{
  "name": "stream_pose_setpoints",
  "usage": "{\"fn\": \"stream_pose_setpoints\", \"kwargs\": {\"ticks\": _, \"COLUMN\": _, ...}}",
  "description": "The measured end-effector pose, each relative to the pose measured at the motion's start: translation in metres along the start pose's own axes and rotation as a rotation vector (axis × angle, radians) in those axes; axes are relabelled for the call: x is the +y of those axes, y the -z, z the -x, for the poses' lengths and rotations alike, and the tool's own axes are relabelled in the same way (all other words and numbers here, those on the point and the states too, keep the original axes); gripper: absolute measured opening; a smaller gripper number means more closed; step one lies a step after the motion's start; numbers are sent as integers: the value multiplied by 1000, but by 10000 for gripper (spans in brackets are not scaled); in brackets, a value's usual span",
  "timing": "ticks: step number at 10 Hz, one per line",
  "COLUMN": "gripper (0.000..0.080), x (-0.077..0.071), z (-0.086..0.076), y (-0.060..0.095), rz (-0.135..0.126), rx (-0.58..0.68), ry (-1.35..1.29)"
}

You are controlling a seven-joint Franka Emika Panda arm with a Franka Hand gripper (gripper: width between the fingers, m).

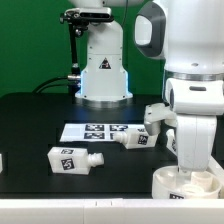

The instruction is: Assemble stool

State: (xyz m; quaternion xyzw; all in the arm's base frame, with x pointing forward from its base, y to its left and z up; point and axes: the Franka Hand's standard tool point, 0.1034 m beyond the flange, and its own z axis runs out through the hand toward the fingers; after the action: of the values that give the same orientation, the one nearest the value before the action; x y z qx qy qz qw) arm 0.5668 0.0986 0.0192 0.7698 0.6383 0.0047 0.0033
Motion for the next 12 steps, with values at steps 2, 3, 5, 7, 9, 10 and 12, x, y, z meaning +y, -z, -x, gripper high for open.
{"fn": "stream_pose_setpoints", "kwargs": {"ticks": 2, "gripper": 103, "x": 0, "z": 1, "y": -1, "rz": -1, "rx": 0, "ry": -5}}
{"fn": "stream_pose_setpoints", "kwargs": {"ticks": 3, "gripper": 312, "x": 0, "z": 1, "y": -1, "rz": -1, "rx": 0, "ry": -5}}
{"fn": "stream_pose_setpoints", "kwargs": {"ticks": 5, "gripper": 488, "x": 0, "z": 2, "y": 0, "rz": -1, "rx": 0, "ry": -6}}
{"fn": "stream_pose_setpoints", "kwargs": {"ticks": 7, "gripper": 620, "x": 1, "z": 3, "y": 23, "rz": 8, "rx": -6, "ry": -25}}
{"fn": "stream_pose_setpoints", "kwargs": {"ticks": 9, "gripper": 641, "x": -8, "z": 2, "y": 41, "rz": 24, "rx": -3, "ry": -76}}
{"fn": "stream_pose_setpoints", "kwargs": {"ticks": 10, "gripper": 647, "x": -9, "z": 3, "y": 39, "rz": 20, "rx": -4, "ry": -79}}
{"fn": "stream_pose_setpoints", "kwargs": {"ticks": 12, "gripper": 648, "x": -9, "z": 3, "y": 39, "rz": 20, "rx": -5, "ry": -81}}
